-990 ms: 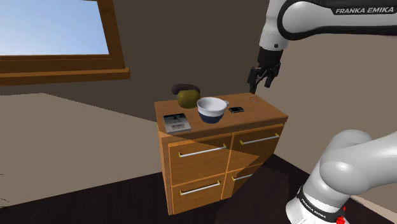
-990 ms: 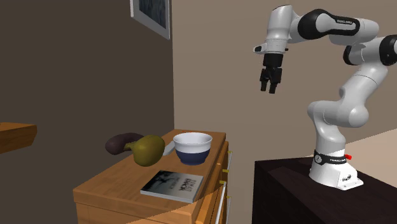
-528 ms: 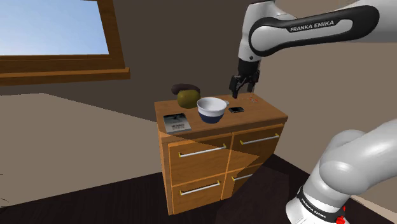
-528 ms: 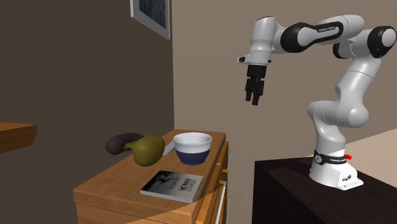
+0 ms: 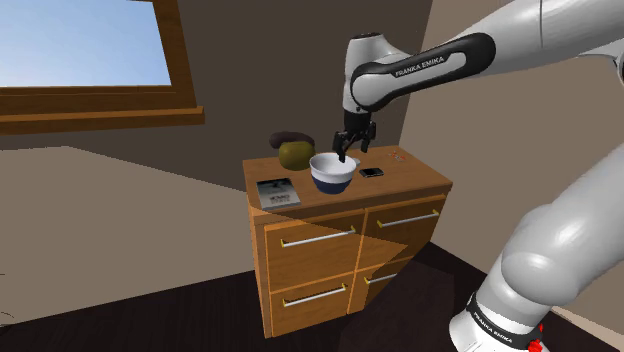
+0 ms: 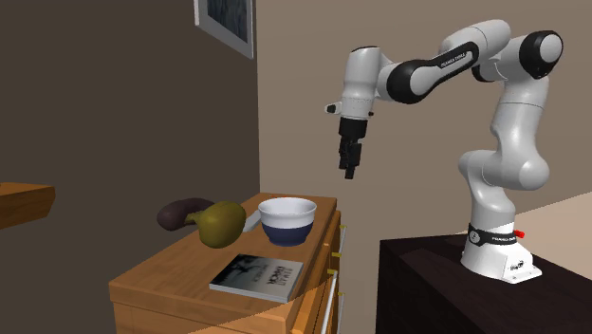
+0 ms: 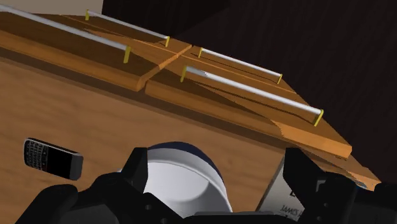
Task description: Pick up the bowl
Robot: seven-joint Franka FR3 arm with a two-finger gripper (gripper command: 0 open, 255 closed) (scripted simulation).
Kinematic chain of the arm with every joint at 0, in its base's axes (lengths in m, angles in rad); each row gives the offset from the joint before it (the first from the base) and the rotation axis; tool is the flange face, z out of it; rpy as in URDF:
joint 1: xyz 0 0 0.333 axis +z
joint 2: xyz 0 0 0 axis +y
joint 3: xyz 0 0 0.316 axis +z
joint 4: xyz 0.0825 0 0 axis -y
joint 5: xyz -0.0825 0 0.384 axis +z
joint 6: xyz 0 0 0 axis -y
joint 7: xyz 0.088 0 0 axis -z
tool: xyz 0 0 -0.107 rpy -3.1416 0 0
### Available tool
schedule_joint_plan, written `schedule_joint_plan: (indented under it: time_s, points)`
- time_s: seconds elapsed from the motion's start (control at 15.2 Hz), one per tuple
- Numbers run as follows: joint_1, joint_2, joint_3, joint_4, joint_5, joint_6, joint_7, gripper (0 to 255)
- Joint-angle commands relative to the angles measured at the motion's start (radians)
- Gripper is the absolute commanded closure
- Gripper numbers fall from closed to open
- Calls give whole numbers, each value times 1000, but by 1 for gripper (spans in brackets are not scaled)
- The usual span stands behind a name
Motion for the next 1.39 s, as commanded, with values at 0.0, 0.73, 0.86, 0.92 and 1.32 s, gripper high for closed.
schedule_joint_plan:
  time_s: [0.0, 0.73, 0.86, 0.92, 1.32]
  points:
    - [-4, 74, 1, 42, -14, 33, 9, 0]
    - [-1, 504, 2, 365, -92, 134, 72, 0]
    - [3, 584, -2, 443, -103, 135, 79, 0]
    - [4, 613, -3, 473, -107, 135, 81, 0]
    - [5, 650, -8, 443, -119, 199, 99, 0]
